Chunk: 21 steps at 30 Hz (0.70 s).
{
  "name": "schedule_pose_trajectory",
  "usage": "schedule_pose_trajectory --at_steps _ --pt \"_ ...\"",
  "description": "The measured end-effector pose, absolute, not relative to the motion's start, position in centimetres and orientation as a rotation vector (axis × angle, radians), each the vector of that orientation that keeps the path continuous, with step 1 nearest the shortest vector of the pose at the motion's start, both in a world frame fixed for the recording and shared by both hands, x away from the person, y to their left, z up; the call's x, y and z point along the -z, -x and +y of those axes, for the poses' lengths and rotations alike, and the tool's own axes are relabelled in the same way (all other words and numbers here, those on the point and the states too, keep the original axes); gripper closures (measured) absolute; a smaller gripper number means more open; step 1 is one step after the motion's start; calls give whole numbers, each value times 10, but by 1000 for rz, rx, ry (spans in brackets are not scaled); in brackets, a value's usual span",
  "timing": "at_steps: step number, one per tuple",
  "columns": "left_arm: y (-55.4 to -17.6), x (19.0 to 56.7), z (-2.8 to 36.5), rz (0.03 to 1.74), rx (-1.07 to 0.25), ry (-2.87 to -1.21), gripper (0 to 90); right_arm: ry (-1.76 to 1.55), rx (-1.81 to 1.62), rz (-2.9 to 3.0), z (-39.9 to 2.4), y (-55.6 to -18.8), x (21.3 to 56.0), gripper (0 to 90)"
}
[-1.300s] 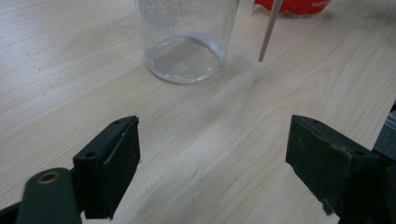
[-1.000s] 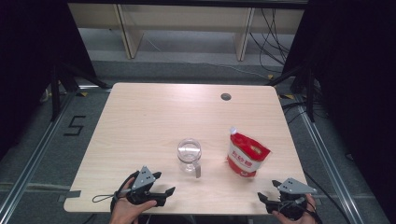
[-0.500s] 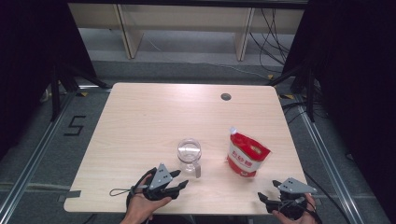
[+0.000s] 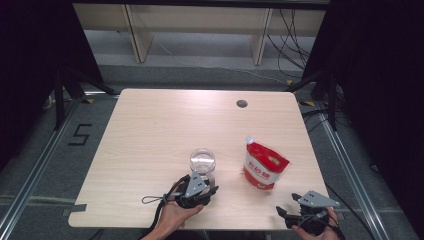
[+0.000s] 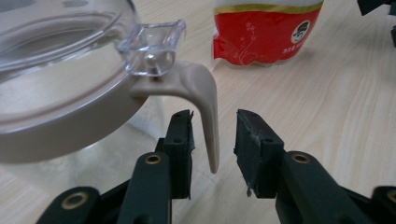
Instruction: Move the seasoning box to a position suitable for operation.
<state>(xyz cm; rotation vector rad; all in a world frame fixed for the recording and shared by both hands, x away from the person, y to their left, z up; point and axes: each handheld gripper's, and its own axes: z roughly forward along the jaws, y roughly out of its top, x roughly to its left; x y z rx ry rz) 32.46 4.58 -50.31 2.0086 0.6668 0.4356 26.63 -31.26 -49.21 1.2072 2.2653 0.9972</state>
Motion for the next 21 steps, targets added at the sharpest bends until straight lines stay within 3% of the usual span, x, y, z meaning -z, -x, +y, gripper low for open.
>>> schedule_pose_trajectory --at_steps 4,8,21 --pt "-326 504 43 688 -434 -1994 788 -1204 -998 2267 -313 -266 492 276" --pt "-327 504 43 686 -434 -1994 818 -1205 -1001 2265 -312 -266 492 276" --pt "-325 501 65 684 -330 -2004 819 -1180 -1002 2262 -314 -267 492 276"
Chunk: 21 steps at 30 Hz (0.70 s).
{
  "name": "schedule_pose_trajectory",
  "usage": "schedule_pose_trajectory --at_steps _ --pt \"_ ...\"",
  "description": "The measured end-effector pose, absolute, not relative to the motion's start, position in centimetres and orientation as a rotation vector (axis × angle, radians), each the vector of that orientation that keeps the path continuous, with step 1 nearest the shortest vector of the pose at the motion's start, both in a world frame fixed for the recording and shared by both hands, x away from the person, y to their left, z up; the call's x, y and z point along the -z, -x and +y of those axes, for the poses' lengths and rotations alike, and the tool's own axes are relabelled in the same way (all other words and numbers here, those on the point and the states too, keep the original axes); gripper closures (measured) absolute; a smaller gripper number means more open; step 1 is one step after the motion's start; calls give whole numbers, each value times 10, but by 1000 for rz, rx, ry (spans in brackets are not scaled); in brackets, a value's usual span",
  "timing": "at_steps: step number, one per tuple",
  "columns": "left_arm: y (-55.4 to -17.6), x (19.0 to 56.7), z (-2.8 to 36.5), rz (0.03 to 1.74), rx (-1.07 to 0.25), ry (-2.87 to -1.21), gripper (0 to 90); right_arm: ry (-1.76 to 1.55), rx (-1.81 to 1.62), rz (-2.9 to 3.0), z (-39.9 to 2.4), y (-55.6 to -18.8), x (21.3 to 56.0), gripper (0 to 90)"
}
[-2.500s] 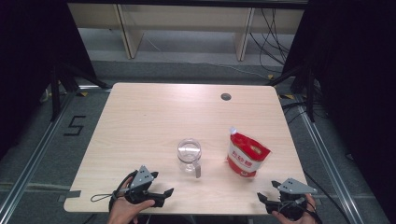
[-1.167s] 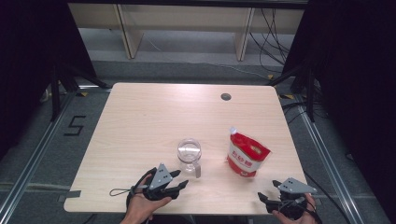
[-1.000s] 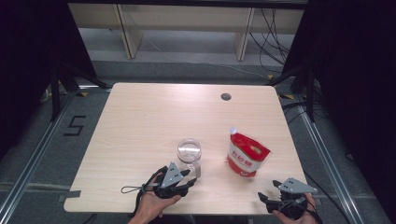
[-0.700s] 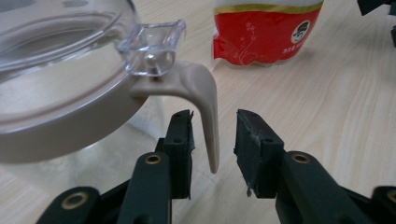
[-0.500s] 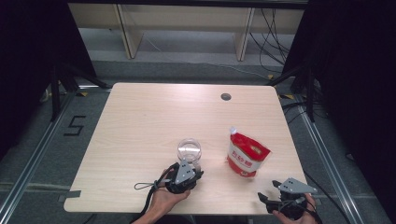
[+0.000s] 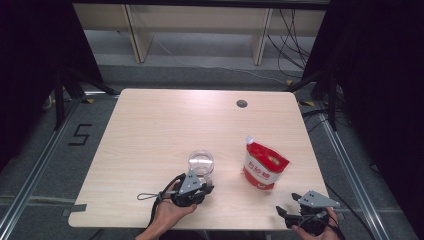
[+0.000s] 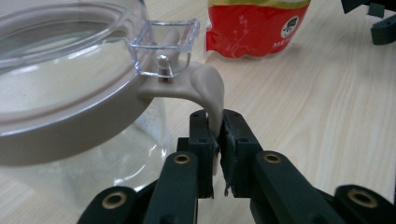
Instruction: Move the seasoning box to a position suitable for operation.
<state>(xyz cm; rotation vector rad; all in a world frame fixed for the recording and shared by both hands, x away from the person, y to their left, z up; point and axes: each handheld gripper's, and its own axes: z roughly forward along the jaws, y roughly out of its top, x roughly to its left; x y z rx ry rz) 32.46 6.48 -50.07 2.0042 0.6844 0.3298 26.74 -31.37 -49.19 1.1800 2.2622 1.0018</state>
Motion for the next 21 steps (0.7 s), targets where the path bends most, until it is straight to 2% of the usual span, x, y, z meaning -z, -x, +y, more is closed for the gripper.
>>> schedule_pose_trajectory --at_steps 1,9,21 --pt "-323 500 69 695 -301 -2003 813 -1186 -1011 2259 -314 -268 492 276" --pt "-318 497 91 708 -306 -2015 784 -1192 -1011 2265 -314 -268 493 276" --pt "-316 494 131 744 -388 -2027 738 -1182 -1005 2252 -315 -267 492 276"
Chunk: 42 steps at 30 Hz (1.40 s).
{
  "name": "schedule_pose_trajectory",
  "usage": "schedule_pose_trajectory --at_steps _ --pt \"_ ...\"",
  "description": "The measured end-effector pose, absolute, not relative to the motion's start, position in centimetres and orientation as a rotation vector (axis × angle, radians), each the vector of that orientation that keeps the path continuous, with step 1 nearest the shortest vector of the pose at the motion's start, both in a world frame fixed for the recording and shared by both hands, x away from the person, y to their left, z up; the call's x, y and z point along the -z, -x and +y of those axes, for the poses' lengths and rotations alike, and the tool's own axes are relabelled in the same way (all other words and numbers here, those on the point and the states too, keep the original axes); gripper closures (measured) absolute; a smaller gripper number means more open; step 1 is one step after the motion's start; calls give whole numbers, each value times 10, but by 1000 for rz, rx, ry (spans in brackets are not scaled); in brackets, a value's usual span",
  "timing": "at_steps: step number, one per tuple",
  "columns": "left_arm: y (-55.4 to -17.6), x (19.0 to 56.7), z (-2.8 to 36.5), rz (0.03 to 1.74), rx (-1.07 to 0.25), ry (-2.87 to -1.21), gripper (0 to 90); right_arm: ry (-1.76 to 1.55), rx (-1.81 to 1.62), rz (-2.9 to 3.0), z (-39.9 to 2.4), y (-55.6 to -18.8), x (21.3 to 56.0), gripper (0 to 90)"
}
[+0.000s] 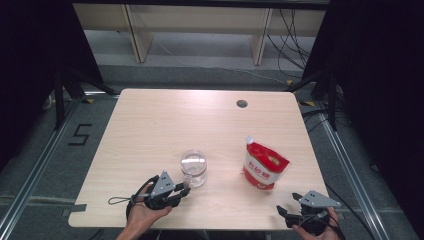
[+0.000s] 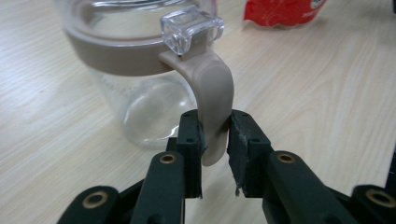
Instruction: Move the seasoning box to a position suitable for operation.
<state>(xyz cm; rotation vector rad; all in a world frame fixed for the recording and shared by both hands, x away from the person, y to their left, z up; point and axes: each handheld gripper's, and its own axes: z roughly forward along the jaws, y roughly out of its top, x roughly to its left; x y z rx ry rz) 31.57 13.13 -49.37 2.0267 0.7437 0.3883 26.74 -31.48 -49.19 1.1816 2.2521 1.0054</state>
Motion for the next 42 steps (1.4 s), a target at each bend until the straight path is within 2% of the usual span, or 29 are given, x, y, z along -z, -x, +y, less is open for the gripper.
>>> schedule_pose_trajectory --at_steps 10,11,21,25,37,42 --pt "-323 495 156 854 -418 -1970 721 -1250 -1019 2259 -311 -265 491 276" --pt "-324 495 159 875 -413 -1946 721 -1179 -1010 2258 -314 -267 492 276" --pt "-331 498 158 952 -537 -1925 726 -1165 -1007 2260 -313 -267 492 274" --pt "-335 499 161 973 -550 -1911 733 -1159 -1010 2270 -312 -268 492 274" --pt "-339 497 166 873 -542 -1965 737 -1157 -1018 2271 -312 -268 492 274" --pt "-337 498 162 826 -480 -1975 735 -1175 -1015 2267 -311 -266 492 274"
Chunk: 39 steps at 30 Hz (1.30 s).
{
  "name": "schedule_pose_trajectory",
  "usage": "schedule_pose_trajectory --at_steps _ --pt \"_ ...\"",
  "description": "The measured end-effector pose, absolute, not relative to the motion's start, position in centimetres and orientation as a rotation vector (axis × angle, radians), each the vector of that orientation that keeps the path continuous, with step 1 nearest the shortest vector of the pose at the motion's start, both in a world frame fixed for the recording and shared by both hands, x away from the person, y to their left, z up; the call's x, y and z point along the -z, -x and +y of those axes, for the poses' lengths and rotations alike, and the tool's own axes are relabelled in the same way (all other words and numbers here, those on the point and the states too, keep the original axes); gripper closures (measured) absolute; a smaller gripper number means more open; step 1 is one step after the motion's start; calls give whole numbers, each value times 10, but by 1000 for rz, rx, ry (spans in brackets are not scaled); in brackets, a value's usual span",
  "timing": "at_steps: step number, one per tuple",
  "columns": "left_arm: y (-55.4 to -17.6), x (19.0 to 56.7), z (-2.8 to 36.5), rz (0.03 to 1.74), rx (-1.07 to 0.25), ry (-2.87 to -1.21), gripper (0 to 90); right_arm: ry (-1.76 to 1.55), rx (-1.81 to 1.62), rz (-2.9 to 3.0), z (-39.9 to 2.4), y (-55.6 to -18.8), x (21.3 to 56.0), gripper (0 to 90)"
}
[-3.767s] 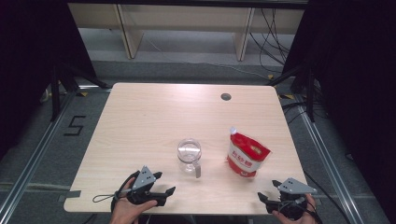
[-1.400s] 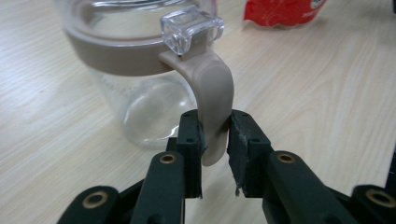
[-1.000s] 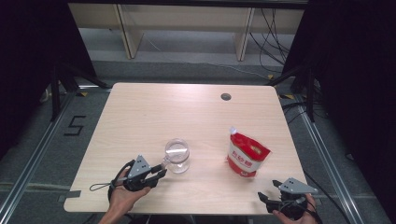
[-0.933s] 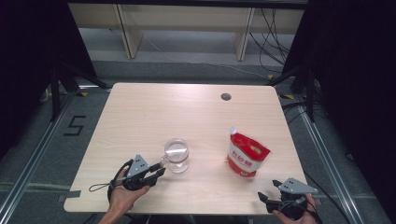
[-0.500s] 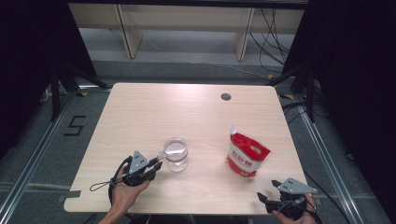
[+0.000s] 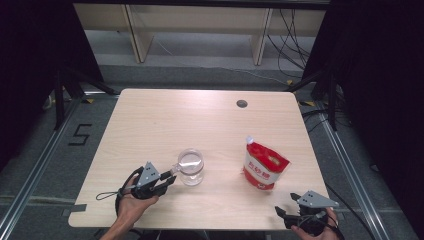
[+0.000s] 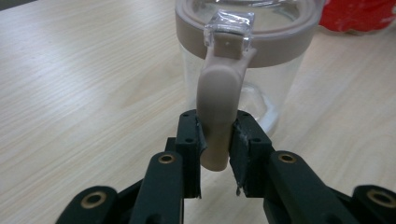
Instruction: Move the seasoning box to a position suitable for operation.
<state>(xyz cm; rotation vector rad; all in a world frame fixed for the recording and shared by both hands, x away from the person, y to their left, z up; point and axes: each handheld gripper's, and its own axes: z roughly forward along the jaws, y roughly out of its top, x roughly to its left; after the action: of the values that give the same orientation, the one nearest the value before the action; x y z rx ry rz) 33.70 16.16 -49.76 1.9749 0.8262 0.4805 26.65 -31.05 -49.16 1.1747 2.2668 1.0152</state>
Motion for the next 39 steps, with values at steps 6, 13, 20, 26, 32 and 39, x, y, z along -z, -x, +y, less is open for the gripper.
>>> schedule_pose_trajectory --at_steps 6,13,20,26,32,39 --pt "-336 497 158 754 -447 -1998 734 -1146 -1010 2283 -310 -268 493 271" --pt "-331 498 148 660 -378 -2013 732 -1158 -1017 2295 -310 -268 493 271" --pt "-325 498 136 561 -325 -2033 732 -1158 -1018 2294 -310 -268 493 271" --pt "-320 498 132 505 -280 -2039 731 -1160 -1016 2297 -310 -268 493 271" --pt "-317 497 129 422 -248 -2066 730 -1152 -1017 2297 -310 -268 493 271" --pt "-318 497 128 480 -279 -2065 729 -1143 -1011 2288 -311 -268 493 271"
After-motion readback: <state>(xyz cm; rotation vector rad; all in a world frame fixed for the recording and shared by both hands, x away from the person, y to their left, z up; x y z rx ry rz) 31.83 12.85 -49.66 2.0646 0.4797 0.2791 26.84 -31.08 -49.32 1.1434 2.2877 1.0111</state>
